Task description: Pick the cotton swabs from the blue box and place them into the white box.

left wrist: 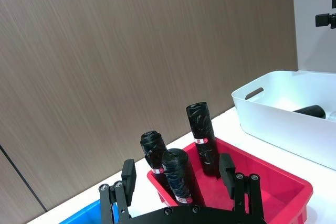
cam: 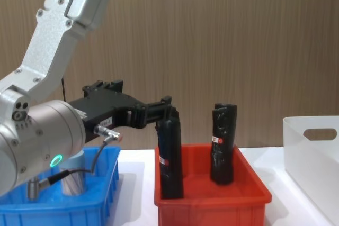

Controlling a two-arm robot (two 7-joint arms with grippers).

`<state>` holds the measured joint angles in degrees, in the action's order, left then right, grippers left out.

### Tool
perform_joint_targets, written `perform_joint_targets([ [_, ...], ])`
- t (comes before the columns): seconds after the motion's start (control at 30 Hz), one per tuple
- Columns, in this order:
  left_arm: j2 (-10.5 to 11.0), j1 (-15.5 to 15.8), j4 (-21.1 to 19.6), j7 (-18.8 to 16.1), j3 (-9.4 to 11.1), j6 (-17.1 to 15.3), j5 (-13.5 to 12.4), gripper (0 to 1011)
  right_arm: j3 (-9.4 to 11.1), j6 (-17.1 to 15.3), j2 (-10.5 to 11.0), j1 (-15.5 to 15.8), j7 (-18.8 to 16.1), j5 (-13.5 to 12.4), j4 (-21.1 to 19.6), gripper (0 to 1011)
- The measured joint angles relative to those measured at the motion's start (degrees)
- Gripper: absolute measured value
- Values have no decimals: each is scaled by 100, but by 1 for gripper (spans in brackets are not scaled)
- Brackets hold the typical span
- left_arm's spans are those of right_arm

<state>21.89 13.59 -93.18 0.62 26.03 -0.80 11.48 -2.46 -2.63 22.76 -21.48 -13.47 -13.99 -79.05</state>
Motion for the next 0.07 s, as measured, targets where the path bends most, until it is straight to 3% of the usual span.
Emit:
perform_joint_targets([
  [0.07, 0, 0, 0, 0, 0, 0, 0, 1004, 0, 1, 0, 0, -1, 0, 0, 1002],
])
